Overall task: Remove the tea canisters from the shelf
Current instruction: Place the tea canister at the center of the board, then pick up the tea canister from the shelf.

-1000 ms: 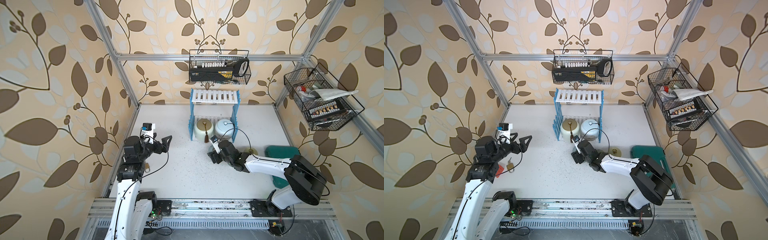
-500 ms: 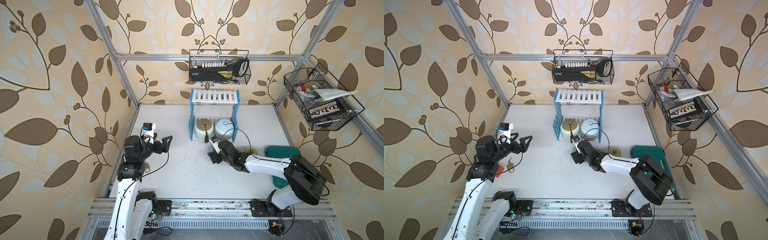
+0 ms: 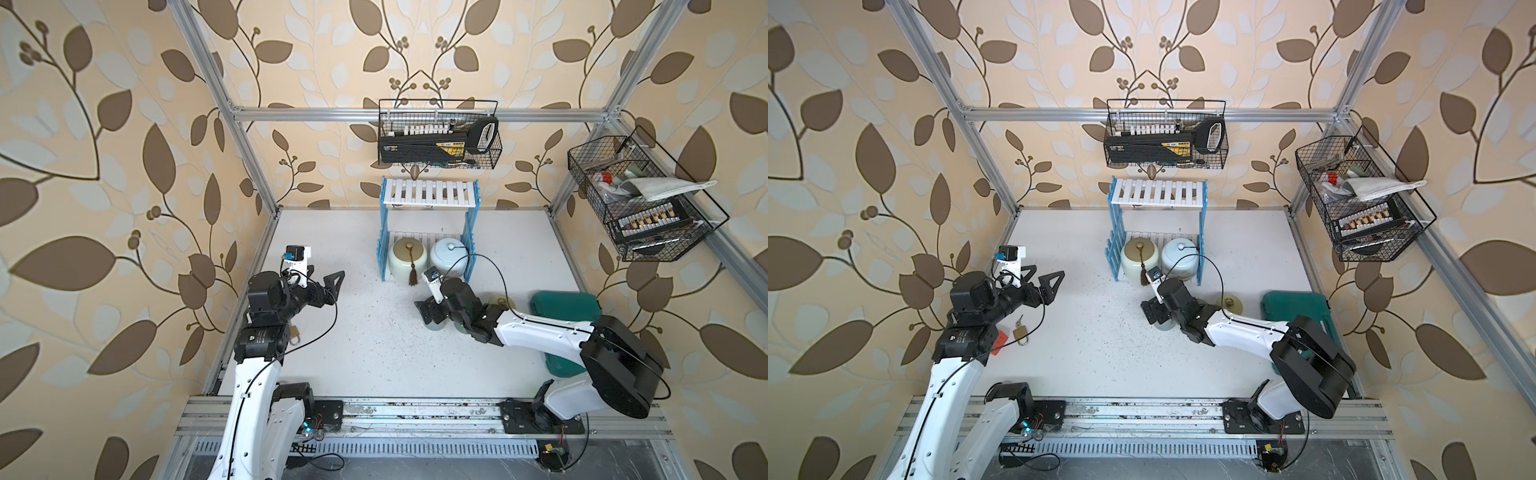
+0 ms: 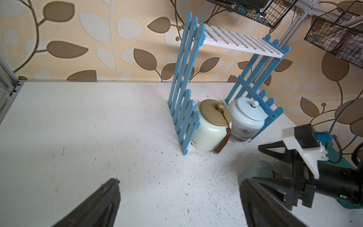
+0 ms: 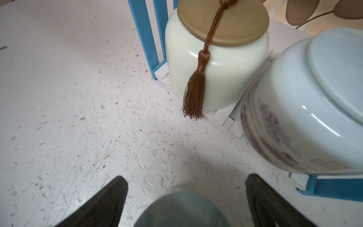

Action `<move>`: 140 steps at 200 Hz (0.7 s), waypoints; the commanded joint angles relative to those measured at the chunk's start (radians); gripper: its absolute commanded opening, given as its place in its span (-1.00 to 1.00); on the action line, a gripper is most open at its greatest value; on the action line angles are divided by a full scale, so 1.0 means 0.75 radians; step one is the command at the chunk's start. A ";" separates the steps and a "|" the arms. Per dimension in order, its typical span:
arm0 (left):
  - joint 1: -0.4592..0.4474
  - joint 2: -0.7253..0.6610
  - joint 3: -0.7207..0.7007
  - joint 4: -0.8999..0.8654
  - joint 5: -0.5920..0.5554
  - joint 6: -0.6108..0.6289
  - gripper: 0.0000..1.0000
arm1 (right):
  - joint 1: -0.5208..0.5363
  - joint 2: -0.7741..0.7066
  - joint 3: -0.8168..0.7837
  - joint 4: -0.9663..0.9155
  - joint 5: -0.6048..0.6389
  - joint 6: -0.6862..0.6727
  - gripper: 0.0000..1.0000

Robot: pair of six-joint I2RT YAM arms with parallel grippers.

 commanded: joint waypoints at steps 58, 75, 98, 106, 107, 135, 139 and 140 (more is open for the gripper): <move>-0.001 -0.028 0.001 0.051 0.038 0.005 0.97 | -0.003 -0.177 0.196 -0.316 0.136 0.098 0.92; -0.004 -0.033 -0.006 0.068 0.042 0.005 0.97 | -0.009 -0.202 0.214 -0.326 0.150 0.105 0.92; -0.003 -0.029 0.007 0.039 0.044 0.005 0.97 | -0.027 -0.217 0.266 -0.386 0.215 0.142 0.92; -0.007 -0.035 -0.001 0.049 0.049 0.010 0.97 | -0.037 -0.219 0.280 -0.402 0.231 0.170 0.92; -0.008 -0.036 -0.002 0.051 0.051 0.013 0.97 | -0.039 -0.219 0.283 -0.404 0.233 0.172 0.92; -0.010 -0.038 -0.004 0.063 0.066 0.008 0.97 | -0.085 -0.202 0.347 -0.467 0.245 0.226 0.91; -0.011 -0.039 -0.004 0.058 0.066 0.007 0.97 | -0.091 -0.198 0.362 -0.482 0.251 0.233 0.90; -0.011 -0.038 -0.004 0.057 0.066 0.007 0.97 | -0.092 -0.197 0.365 -0.486 0.253 0.237 0.90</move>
